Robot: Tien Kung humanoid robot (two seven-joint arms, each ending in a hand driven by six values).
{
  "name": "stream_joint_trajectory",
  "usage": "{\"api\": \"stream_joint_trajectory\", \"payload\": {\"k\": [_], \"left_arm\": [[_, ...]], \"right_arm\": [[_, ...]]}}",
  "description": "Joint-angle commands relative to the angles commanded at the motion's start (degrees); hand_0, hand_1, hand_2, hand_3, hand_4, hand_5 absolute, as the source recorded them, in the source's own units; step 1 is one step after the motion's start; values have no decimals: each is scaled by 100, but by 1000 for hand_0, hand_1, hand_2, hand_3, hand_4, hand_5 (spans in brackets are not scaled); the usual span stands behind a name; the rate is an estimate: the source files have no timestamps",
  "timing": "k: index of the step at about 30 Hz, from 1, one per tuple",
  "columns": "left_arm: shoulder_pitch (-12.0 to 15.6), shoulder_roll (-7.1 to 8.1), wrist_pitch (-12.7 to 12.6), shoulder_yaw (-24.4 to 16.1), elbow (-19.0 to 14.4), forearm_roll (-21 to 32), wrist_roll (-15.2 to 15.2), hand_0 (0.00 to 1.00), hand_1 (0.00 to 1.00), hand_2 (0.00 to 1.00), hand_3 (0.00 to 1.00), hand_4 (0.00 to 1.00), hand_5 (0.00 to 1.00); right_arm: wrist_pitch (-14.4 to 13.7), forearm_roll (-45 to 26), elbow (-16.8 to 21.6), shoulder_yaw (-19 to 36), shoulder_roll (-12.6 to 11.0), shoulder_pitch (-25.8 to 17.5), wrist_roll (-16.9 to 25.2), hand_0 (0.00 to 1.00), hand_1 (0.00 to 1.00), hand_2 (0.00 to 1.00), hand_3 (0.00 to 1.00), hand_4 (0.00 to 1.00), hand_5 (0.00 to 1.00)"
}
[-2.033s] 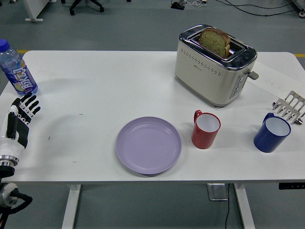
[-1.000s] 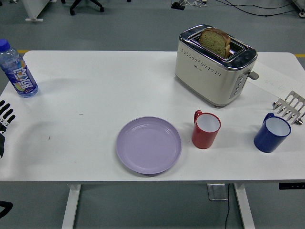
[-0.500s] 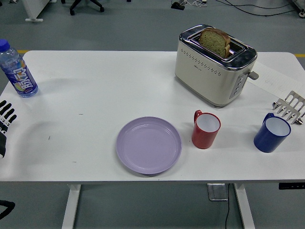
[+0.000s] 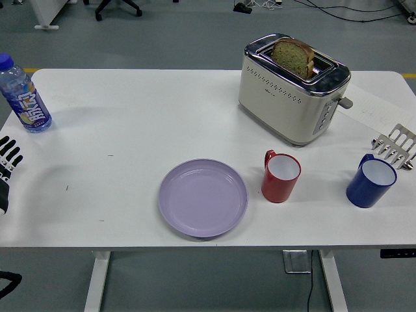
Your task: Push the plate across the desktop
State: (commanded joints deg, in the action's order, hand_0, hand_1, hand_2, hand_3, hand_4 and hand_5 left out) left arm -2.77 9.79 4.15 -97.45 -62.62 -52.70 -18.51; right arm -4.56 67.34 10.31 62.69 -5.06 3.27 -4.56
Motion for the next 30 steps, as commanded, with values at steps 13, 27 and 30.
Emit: {"api": "stream_joint_trajectory", "payload": {"k": [13,27,30], "left_arm": [[10,-35,-26,7,30,20,-10,828,840,818,763,506,998],[-3,-34,-60,12,42,60,-50,827,838,818,763,506,998],[0,-33,-67,15,45,64,-55,827,837,817,763,504,998]], "right_arm": [[7,13,0,1,-5,8,1,602,546,650,614,139,349],[8,12,0,7,-5,14,-3,601,544,650,614,139,349],[9,18,0,11,-4,13,-6,601,544,650,614,139,349]]}}
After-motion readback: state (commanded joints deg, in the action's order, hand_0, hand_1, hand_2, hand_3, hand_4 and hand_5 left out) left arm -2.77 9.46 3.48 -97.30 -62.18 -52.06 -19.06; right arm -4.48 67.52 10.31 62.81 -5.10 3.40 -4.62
